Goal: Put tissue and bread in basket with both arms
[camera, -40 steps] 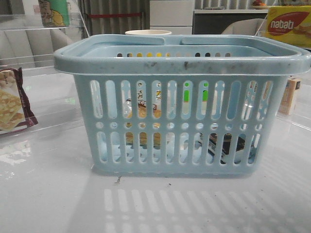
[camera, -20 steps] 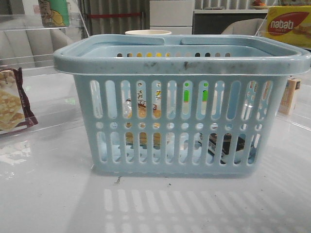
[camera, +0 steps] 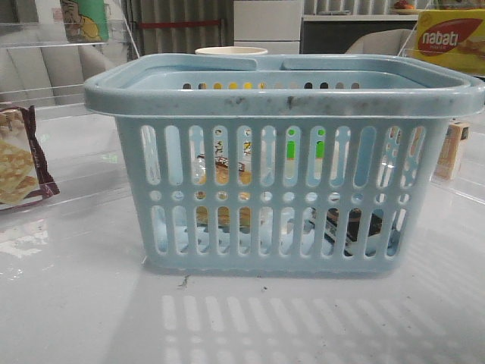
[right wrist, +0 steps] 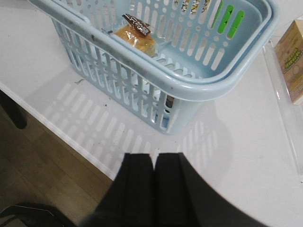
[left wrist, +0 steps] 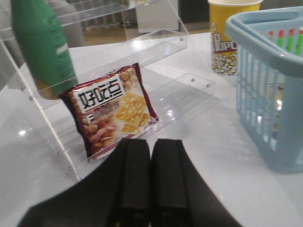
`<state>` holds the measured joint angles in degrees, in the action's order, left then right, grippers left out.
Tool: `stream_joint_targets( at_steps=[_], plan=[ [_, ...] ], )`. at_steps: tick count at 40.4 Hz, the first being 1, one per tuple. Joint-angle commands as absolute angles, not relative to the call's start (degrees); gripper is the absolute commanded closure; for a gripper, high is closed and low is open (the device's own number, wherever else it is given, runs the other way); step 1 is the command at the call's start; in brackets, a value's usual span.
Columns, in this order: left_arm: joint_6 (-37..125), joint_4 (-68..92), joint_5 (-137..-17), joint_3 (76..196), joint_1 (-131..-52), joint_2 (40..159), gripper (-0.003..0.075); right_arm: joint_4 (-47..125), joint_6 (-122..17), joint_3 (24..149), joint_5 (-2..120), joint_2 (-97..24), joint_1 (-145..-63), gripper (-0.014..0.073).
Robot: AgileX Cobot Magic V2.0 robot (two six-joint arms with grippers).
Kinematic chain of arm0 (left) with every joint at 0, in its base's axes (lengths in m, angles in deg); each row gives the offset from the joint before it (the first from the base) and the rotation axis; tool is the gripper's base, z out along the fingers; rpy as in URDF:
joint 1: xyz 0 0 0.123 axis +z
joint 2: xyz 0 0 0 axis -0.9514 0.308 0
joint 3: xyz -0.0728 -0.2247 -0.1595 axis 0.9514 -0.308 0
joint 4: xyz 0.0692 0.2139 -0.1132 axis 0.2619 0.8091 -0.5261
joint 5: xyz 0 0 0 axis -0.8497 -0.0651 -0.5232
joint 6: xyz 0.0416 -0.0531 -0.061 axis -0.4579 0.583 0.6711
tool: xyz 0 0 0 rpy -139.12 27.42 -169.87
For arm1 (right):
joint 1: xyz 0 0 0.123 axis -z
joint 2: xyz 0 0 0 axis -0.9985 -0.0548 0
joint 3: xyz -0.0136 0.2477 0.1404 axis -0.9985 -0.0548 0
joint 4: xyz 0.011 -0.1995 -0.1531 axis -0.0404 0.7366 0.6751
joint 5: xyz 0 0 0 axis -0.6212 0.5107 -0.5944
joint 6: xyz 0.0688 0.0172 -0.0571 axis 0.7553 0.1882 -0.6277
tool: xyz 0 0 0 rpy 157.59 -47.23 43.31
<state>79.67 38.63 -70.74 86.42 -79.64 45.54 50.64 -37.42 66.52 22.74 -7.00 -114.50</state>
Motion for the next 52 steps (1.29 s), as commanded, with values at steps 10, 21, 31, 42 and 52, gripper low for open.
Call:
stream_joint_targets(
  at_steps=[10, 21, 31, 42, 52],
  plan=[
    [79.73, 36.23, -91.07, 78.08, -74.14, 40.35, 0.0629, 51.17, -37.96, 67.87, 26.46, -7.20, -114.55, 0.0538],
    [79.73, 36.23, -91.76, 78.23, -73.78, 40.35, 0.0629, 51.17, -37.96, 67.87, 26.46, -7.20, -114.55, 0.0538],
    [79.73, 36.23, -91.86, 78.23, -75.20, 40.46, 0.0629, 51.17, -37.96, 67.87, 26.46, -7.20, -114.55, 0.0538],
    [79.73, 36.23, -91.86, 78.23, -75.20, 40.46, 0.0629, 51.17, -37.96, 67.87, 26.46, -7.20, -114.55, 0.0538],
    [79.73, 36.23, -91.86, 78.23, -75.20, 40.46, 0.0629, 51.17, -37.96, 67.87, 26.46, -7.20, -114.55, 0.0538]
  ],
)
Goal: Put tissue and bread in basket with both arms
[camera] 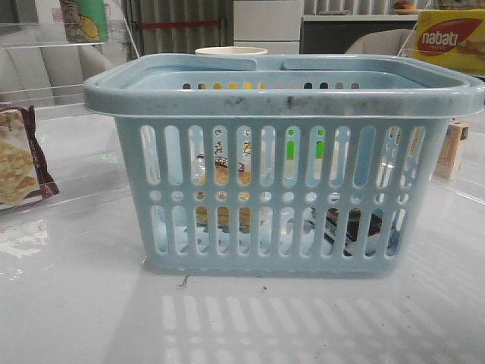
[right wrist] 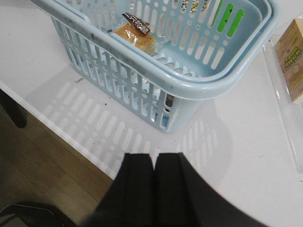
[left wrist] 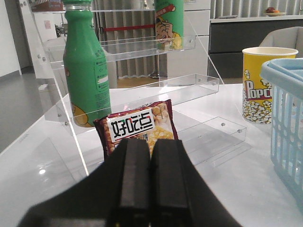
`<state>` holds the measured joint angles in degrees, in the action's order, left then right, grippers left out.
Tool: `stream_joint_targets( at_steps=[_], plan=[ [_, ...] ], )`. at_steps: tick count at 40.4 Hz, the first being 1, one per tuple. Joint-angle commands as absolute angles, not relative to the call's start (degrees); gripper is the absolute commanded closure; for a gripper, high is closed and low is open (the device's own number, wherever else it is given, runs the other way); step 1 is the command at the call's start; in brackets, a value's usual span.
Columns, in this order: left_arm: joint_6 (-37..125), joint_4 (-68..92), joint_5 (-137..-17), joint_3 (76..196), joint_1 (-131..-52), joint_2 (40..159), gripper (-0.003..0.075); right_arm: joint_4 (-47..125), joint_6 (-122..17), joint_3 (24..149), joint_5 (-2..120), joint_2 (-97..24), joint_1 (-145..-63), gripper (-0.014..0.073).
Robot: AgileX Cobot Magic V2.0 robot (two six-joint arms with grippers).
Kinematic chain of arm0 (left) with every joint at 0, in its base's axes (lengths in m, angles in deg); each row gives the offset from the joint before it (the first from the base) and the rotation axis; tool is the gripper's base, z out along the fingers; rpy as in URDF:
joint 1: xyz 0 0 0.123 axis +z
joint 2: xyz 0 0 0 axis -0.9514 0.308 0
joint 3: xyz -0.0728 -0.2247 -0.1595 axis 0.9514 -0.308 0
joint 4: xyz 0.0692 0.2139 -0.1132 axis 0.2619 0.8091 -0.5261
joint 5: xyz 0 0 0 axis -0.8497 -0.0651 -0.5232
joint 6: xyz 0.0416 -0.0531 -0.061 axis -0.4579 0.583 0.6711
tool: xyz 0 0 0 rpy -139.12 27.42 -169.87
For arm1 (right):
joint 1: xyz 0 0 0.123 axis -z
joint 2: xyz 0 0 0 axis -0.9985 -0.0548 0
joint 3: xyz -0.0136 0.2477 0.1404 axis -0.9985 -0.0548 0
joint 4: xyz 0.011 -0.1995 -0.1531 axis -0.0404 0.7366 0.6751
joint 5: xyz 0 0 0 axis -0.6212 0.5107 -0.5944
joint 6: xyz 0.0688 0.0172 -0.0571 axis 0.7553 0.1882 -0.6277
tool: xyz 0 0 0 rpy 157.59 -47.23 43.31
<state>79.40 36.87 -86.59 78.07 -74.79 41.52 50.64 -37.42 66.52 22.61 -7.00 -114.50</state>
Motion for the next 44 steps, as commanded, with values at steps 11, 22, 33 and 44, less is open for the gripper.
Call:
stream_joint_targets(
  at_steps=[11, 22, 33, 44],
  plan=[
    [79.73, 36.23, -91.86, 78.23, -75.20, 40.46, 0.0629, 51.26, -37.96, 67.22, 26.59, -6.37, -114.24, 0.0538],
    [79.73, 36.23, -91.86, 78.23, -75.20, 40.46, 0.0629, 51.83, -38.38, 53.12, 44.25, 4.50, -98.49, 0.0538],
    [79.73, 36.23, -91.86, 78.23, -75.20, 40.46, 0.0629, 51.71, -38.33, 34.30, 61.56, 18.39, -88.93, 0.0538],
    [79.73, 36.23, -91.86, 78.23, -75.20, 40.46, 0.0629, 48.25, -38.33, 23.85, 70.81, 23.35, -86.75, 0.0538]
  ],
)
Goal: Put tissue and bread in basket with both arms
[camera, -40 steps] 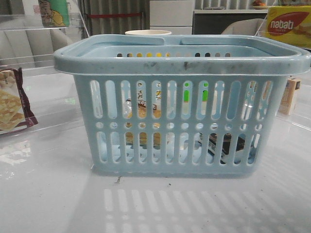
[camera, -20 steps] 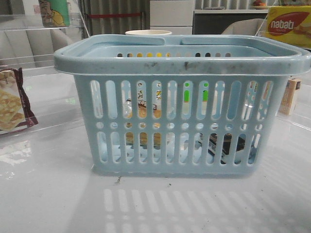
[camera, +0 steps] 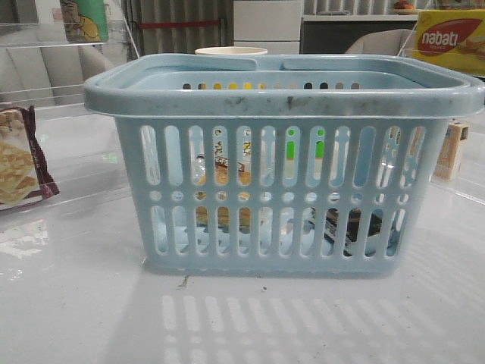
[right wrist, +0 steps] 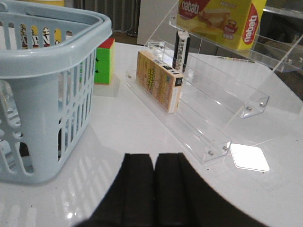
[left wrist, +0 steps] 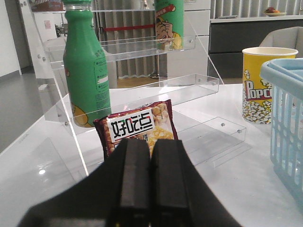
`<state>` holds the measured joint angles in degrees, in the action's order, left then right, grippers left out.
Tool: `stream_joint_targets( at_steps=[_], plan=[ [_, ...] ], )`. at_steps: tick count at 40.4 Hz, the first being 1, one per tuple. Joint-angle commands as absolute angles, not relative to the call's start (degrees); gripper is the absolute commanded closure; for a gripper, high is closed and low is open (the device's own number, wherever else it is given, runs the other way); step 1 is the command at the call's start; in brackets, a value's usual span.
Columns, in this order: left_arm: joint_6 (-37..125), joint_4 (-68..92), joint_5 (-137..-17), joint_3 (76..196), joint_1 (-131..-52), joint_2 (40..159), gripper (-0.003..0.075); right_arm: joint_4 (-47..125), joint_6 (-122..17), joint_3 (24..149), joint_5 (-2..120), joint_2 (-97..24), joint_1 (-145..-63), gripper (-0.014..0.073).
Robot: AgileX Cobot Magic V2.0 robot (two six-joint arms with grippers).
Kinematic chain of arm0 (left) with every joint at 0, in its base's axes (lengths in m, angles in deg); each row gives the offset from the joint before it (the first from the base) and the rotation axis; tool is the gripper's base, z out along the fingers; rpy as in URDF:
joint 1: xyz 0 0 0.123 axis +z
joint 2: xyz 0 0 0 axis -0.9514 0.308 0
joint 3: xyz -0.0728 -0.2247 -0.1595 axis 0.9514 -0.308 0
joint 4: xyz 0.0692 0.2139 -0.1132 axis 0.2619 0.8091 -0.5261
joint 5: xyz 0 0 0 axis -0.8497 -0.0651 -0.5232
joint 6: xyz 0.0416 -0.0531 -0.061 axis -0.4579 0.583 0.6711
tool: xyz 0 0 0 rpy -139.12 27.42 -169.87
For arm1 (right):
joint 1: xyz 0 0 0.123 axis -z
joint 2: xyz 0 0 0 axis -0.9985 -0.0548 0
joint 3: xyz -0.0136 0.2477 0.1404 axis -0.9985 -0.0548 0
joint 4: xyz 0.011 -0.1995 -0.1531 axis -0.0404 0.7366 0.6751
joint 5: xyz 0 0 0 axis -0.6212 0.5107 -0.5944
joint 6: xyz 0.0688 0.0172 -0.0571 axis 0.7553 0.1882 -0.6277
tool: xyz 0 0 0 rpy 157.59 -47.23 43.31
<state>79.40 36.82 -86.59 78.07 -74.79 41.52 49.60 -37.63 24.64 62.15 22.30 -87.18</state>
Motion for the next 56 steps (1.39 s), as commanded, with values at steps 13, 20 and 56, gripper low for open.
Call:
stream_joint_targets(
  at_steps=[13, 20, 56],
  plan=[
    [79.73, 36.23, -91.86, 78.23, -75.20, 40.46, 0.0629, 48.25, -38.33, 24.01, 72.93, 23.35, -86.64, 0.0538],
    [79.73, 36.23, -91.86, 78.23, -75.20, 40.46, 0.0629, 48.25, -38.33, 24.01, 76.26, 23.35, -86.64, 0.0538],
    [79.73, 36.23, -91.86, 78.23, -75.20, 40.46, 0.0629, 52.77, -32.05, 24.01, 79.66, 23.35, -86.64, 0.0538]
  ],
)
